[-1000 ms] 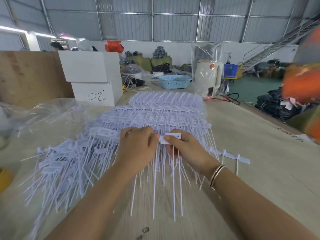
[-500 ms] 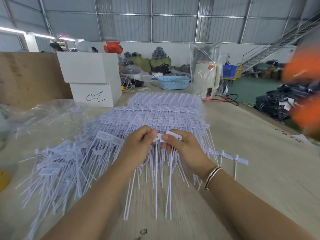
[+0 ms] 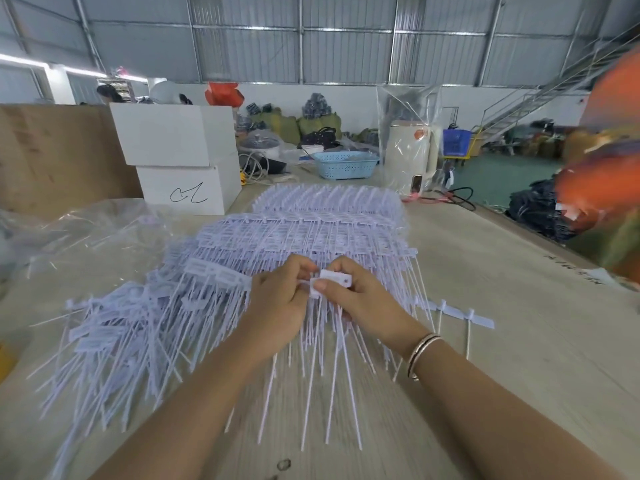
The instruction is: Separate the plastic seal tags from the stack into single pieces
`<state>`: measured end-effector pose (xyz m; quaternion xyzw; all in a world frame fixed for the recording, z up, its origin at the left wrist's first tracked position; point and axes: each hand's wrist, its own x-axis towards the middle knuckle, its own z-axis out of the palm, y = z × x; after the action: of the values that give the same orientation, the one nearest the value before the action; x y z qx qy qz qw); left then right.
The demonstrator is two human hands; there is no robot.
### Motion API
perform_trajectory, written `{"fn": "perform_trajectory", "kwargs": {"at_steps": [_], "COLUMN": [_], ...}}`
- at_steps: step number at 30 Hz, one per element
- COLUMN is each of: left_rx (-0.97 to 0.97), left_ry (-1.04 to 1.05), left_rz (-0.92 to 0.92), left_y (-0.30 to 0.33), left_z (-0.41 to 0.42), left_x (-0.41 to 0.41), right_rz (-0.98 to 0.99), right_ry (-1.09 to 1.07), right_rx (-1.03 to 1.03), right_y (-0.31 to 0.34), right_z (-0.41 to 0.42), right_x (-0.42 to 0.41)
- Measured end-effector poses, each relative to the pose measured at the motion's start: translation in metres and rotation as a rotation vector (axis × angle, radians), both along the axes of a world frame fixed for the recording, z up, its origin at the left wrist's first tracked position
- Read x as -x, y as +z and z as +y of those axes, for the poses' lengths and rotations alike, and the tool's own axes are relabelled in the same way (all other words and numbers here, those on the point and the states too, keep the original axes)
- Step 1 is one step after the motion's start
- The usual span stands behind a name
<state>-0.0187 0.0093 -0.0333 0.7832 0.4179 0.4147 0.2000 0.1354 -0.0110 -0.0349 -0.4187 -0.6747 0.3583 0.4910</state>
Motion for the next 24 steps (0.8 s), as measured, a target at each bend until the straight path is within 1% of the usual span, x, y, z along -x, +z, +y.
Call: {"fn": "perform_trajectory", "kwargs": {"at_steps": [3, 6, 8, 10, 12, 14, 16, 19, 24], "left_rx": [0.016, 0.031, 0.023, -0.073, -0.199, -0.245, -0.271, -0.314, -0.268], "left_ry": [-0.014, -0.064, -0.057, 0.021, 0.129, 0.200, 0.255, 0.267, 0.205], "left_rz": [-0.077, -0.164, -0.138, -0.015, 0.180, 0.362, 0.431, 0.404, 0.266], "left_y": [-0.001, 0.001, 0.002, 0.001, -0.001, -0.003, -0.002, 0.004, 0.004], "left_z": [-0.001, -0.002, -0.002, 0.001, 0.003, 0.005, 0.004, 0.002, -0.001], "left_x": [-0.002, -0.004, -0.002, 0.003, 0.008, 0.009, 0.008, 0.008, 0.006], "right_rz": [0.018, -0.019, -0.002, 0.020, 0.027, 0.023, 0.019, 0.024, -0.002], "right_ry": [-0.075, -0.069, -0.077, -0.102, -0.084, -0.056, -0.040, -0.008, 0.019], "right_rx": [-0.005, 0.029, 0.061, 0.067, 0.069, 0.088, 0.108, 0.127, 0.148], "right_y": [-0.004, -0.006, -0.006, -0.005, -0.005, -0.005, -0.004, 0.000, 0.006], "right_z": [0.004, 0.005, 0.006, 0.007, 0.007, 0.005, 0.003, 0.001, -0.006], "right_x": [0.006, 0.007, 0.004, -0.001, -0.004, -0.003, -0.001, 0.001, 0.001]}}
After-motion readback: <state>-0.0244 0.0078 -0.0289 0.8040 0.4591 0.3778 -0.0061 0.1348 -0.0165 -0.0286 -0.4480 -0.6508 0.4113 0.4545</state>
